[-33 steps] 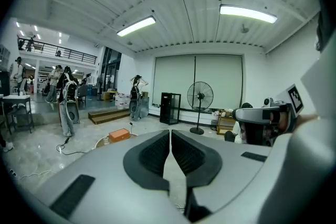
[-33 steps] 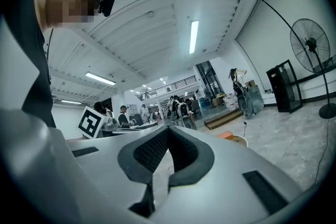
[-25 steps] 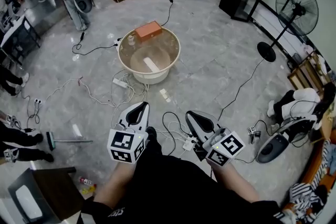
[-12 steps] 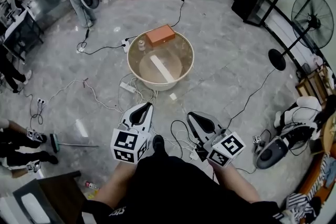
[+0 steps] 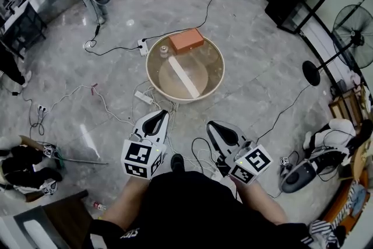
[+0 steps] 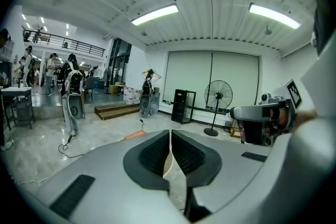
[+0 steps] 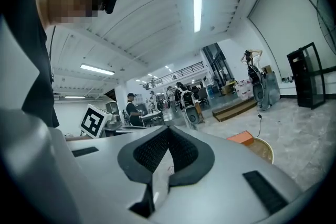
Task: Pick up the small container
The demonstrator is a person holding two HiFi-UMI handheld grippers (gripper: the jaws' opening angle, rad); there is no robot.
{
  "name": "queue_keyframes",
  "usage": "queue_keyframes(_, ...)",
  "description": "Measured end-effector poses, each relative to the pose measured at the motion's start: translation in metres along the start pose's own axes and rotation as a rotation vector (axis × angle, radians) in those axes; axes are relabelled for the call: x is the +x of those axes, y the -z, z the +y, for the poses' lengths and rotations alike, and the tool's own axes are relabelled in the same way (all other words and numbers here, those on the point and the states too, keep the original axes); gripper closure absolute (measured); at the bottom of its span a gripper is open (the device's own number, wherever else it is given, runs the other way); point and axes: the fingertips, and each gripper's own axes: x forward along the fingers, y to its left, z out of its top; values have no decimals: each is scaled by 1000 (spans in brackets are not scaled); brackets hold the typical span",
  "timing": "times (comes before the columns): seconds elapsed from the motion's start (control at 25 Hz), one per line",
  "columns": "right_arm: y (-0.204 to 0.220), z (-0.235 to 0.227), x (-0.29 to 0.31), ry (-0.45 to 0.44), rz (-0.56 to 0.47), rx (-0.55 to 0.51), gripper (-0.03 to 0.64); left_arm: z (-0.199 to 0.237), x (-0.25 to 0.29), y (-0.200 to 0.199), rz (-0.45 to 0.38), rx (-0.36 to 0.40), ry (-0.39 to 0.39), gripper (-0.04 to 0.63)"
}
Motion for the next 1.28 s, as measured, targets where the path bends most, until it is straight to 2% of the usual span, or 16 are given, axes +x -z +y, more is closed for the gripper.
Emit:
queue_keyframes(0.28, -3, -10, 36, -5, -9, 12, 603, 53, 4, -7, -4, 6, -49, 569)
queue_keyframes(0.52, -14, -15, 51, -30, 2, 21, 603, 64, 3, -21, -14, -6, -71, 569)
queue_keyframes(0.84, -15, -22, 81, -73, 11, 30, 603, 80, 17, -2, 33, -47, -77, 569)
queue_keyframes(1.0, -19, -50, 97, -79, 1, 54, 603, 89, 46, -5, 50, -45, -70, 569)
queue_keyframes(1.28, -45, -141, 142, -110, 14, 86, 603, 112, 136, -35, 81, -54, -86, 569)
